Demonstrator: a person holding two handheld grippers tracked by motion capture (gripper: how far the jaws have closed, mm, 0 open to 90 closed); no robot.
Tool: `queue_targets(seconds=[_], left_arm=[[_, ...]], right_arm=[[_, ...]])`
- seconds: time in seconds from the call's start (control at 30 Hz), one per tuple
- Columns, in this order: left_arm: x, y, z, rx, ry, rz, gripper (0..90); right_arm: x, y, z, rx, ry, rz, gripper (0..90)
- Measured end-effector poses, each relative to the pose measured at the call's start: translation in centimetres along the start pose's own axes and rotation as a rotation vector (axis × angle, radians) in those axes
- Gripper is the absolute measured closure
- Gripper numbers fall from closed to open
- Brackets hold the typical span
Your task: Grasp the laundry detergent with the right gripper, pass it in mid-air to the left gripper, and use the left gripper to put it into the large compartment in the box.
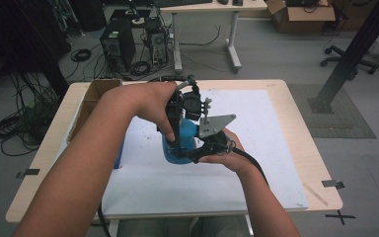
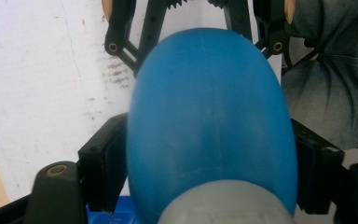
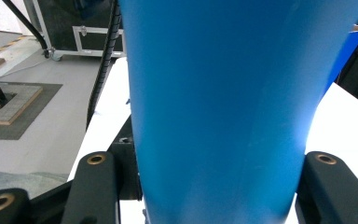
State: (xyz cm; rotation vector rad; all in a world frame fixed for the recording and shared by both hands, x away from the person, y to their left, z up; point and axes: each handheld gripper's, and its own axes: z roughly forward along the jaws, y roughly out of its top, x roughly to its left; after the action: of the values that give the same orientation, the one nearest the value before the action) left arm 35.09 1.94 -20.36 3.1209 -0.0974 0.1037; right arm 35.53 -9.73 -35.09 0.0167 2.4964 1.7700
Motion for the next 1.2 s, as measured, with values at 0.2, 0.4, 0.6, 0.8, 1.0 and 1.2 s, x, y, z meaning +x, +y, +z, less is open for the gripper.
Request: queue_targets(seconds=[0.2,0.4,0.6,0.8,1.0,1.2], left_arm=[[-0.08,0.1,0.06,0.005,0.004,-0.001,31.2],[-0.16,0.09,0.03,0.012,-0.002,0.004,35.8],[-0.28,0.03,0.05,0.02,0.008,-0.003,37.4],[-0.44,0.22,-0.12,0.048,0.018,-0.014,38.3],[-0.51,0.16,-0.23,0.048,0.026,-0.018,38.6],[-0.49,0.05,-0.48,0.043,0.018,-0.018,38.8]], right_arm=[[0.07,0.09,0.01,-0.001,0.002,0.002,45.4],[0.19,0.19,0.12,-0.002,0.004,0.008,45.5],[0.18,0.19,0.17,-0.003,0.006,0.005,45.5],[0.23,0.25,0.21,-0.01,0.006,0.005,45.5],[0.36,0.41,0.22,-0.01,0.015,0.026,45.5],[0.33,0.42,0.29,-0.023,0.014,0.018,44.7]])
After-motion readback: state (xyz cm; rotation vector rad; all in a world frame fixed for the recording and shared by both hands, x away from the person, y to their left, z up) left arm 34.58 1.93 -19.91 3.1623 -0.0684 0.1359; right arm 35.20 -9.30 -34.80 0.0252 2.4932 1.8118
